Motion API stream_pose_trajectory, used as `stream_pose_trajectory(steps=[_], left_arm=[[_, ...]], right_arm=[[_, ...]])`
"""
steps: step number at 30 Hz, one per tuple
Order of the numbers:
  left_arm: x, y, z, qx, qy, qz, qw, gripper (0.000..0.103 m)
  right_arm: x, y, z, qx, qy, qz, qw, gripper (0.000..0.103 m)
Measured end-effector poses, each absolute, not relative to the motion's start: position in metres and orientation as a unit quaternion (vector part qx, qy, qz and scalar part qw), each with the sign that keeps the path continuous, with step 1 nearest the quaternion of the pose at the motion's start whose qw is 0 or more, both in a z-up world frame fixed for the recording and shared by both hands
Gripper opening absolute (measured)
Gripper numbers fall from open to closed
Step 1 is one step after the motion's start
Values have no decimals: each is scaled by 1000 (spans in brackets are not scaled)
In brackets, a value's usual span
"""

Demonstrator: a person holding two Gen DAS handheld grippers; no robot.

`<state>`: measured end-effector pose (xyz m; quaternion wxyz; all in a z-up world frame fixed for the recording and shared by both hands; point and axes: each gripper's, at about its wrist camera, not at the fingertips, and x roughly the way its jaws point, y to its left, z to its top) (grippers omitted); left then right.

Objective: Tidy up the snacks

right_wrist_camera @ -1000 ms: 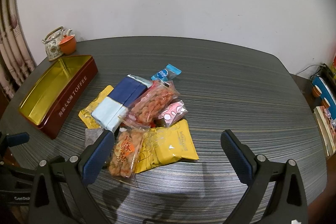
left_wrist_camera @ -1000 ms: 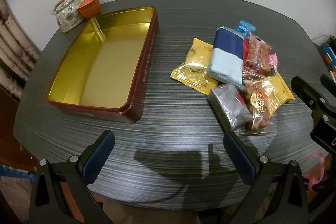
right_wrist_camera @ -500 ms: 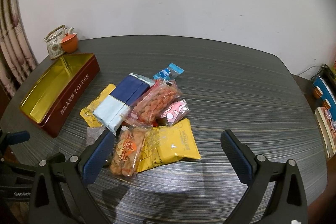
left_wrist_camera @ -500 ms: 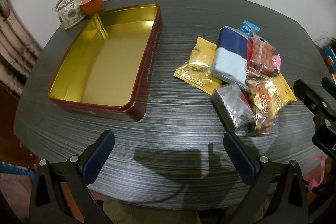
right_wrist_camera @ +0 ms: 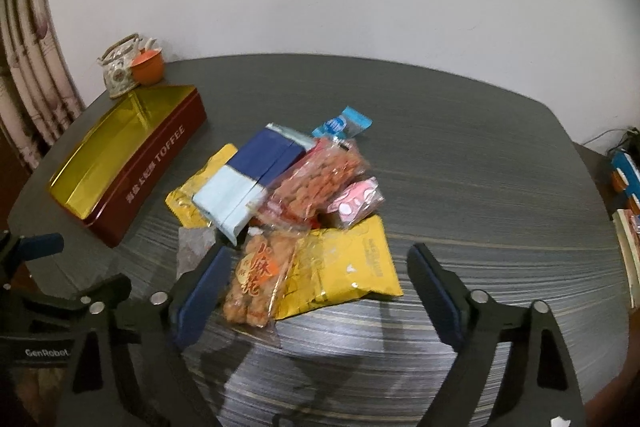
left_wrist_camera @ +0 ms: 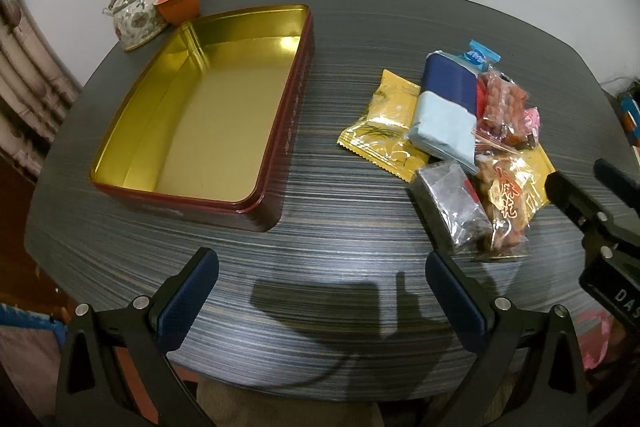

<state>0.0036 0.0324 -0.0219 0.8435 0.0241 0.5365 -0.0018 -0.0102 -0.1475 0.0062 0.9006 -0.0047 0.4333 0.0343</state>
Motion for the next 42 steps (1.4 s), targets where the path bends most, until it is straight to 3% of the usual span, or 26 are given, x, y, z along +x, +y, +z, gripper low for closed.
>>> stream_pose_trajectory(steps=[5,13,27,28,30,31,42], left_arm=[[4,35,-24,21,537,-4,843,103],[9,44,-26,13,535,4,845,103],[13,33,-27,50,528,-10,848,103],[14,32,-28,49,529,-12,847,102],[16,32,-29,44,533,-15,845,102],[16,32,-29,40,536,-17,843,102],[22,28,-24,21,547,-13,837,102]], right_arm=[[-7,-142,-5,-15,452,46,891,70],[4,-137,-27,5,491,66,869,62],[16,-106,-37,-76,497,70,861,60],[16,-105,-37,-81,497,72,861,58],[16,-106,-39,-58,505,94,856,41],[16,-108,-40,-44,509,97,854,39],[16,-119,-41,-29,519,102,848,36]])
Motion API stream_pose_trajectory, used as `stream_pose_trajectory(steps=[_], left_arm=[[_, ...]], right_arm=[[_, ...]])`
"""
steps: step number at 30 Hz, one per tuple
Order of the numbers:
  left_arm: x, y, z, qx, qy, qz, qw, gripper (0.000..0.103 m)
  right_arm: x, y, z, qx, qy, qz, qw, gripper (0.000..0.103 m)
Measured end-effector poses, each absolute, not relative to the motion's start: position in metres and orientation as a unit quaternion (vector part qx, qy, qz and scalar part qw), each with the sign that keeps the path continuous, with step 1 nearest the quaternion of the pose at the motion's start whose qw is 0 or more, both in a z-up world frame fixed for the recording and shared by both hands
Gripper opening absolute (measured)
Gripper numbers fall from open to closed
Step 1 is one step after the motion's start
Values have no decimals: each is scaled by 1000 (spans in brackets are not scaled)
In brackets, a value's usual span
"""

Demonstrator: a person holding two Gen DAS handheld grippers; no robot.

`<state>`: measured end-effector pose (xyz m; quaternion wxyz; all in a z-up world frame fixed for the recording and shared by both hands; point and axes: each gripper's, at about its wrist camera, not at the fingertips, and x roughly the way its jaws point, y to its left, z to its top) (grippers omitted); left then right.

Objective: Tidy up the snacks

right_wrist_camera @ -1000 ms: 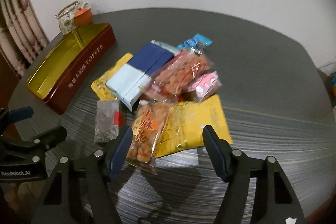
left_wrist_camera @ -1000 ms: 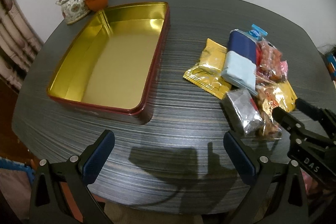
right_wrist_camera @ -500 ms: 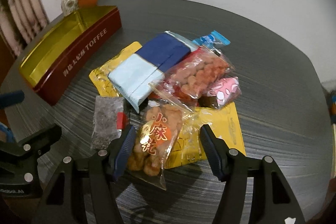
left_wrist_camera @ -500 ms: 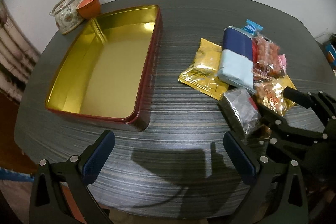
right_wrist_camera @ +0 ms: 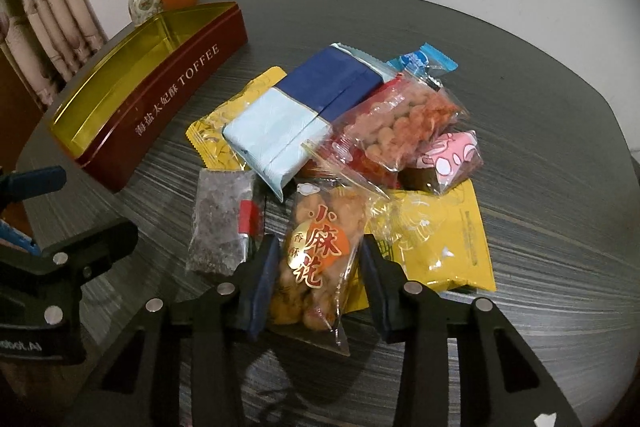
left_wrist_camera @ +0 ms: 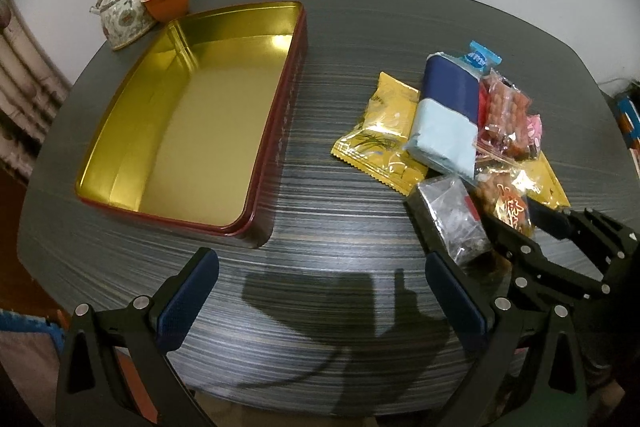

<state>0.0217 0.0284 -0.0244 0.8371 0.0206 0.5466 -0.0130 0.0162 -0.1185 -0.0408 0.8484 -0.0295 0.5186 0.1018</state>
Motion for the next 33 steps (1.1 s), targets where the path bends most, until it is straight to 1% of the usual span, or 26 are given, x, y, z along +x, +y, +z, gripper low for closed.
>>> stream_pose_trajectory(steps=[1,11,14,16,19,21,26,27,30,33], left_arm=[[22,27,-23,24,546,-15,837,102],[36,-4,-24,14,575,-55,816,102],[45,-12,-24,3,585,-60,809,101],[53,-15,-28,-12,601,-56,797,93],[62,-20,-35,-23,623,-50,780,89],[67,-23,-38,-28,631,-47,774,89],[74,-30,-46,-31,646,-44,761,74],[76,-30,-48,-32,650,-44,758,70],[79,-29,-54,-42,655,-47,753,65],[80,-32,-56,-34,654,-49,754,63]], right_arm=[[16,-119,-41,-29,520,102,848,35],[2,-146,-37,-27,527,88,845,34],[-1,-154,-37,-19,528,84,845,35],[1,-157,-38,-6,532,87,842,35],[1,-158,-38,-2,534,89,841,35],[2,-158,-38,-4,534,91,841,35],[4,-159,-39,4,537,94,839,35],[3,-159,-39,5,537,95,838,35],[3,-160,-39,7,537,95,838,35],[2,-161,-38,7,537,96,838,35]])
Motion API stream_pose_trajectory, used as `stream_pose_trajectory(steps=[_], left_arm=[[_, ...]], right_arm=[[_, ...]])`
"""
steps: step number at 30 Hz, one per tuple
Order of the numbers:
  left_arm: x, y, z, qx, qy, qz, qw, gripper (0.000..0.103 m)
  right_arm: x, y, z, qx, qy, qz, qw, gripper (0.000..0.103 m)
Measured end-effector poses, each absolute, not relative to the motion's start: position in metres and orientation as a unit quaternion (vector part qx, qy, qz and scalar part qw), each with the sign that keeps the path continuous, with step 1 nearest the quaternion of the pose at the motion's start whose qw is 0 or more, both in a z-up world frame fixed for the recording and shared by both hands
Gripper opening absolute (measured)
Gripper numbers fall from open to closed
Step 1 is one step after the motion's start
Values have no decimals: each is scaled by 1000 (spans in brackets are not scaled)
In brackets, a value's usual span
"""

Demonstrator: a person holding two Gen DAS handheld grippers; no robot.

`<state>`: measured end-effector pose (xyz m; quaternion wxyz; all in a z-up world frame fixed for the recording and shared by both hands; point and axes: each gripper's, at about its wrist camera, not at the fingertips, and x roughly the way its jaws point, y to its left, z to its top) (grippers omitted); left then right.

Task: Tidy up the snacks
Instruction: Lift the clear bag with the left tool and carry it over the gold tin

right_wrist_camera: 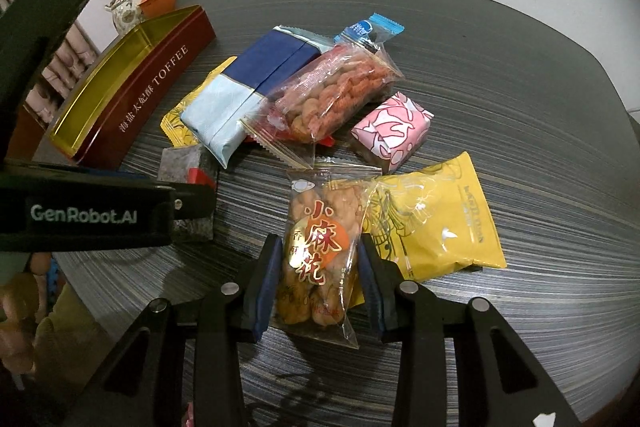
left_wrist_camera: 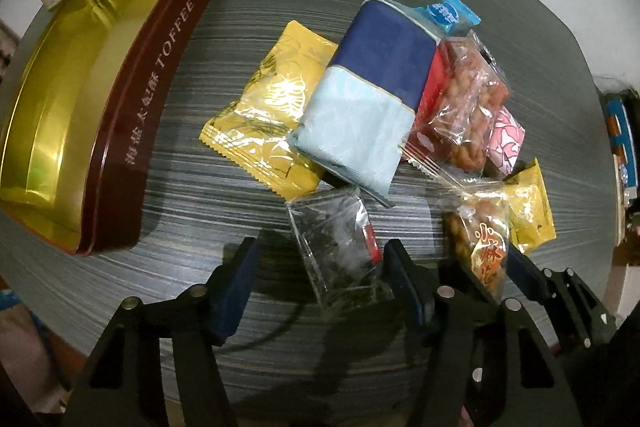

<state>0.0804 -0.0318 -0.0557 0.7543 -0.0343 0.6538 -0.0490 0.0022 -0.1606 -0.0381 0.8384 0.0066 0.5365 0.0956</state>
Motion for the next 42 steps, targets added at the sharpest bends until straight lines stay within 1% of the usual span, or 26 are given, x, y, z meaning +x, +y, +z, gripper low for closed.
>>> stream_pose_trajectory(steps=[9,19,27,42], left_arm=[[87,-46,-63,-20,652,-66,755,44],[78,-55,-57,6,643,-80,762,38],[63,-51,-53,9,642,-98,761,37],[27,-32,-27,10,623,-137,770,37]], right_arm=[[2,-161,-38,7,537,95,838,35],[3,-160,-38,5,536,96,839,35],[3,-159,-39,0,536,94,839,35],[4,-155,-39,-12,537,94,839,35]])
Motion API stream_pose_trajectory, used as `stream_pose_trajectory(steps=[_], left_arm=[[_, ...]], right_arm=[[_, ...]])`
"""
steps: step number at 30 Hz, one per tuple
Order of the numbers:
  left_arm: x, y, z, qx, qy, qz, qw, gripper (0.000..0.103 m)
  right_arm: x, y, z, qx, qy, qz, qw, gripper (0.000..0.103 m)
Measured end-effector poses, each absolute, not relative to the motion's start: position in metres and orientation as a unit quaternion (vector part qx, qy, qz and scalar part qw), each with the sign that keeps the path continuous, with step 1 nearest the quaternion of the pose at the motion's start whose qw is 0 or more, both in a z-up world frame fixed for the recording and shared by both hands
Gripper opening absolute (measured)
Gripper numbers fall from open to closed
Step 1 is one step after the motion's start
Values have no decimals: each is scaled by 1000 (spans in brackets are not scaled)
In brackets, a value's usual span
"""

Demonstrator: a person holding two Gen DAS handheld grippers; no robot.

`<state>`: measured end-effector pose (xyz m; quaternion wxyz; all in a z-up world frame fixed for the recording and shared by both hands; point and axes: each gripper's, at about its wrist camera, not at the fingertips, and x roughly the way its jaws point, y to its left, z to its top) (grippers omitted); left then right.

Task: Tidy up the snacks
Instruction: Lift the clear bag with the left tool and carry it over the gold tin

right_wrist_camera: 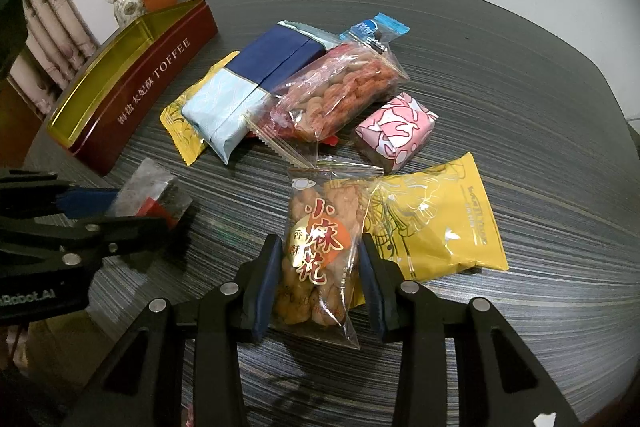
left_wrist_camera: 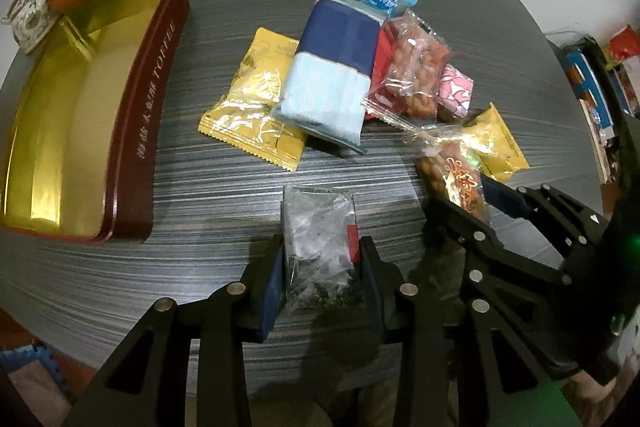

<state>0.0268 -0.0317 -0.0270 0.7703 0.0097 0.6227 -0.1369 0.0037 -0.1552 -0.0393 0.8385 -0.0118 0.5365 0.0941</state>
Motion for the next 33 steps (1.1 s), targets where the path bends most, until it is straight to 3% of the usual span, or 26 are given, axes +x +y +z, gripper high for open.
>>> stream_pose_trajectory(steps=[20,33], left_arm=[[60,45,22,19,546,-93,832,37],[90,140,5,25,548,-37,835,37]], right_arm=[[2,-149,-40,-29,532,86,842,35],[1,-143,-41,-43,532,70,842,36]])
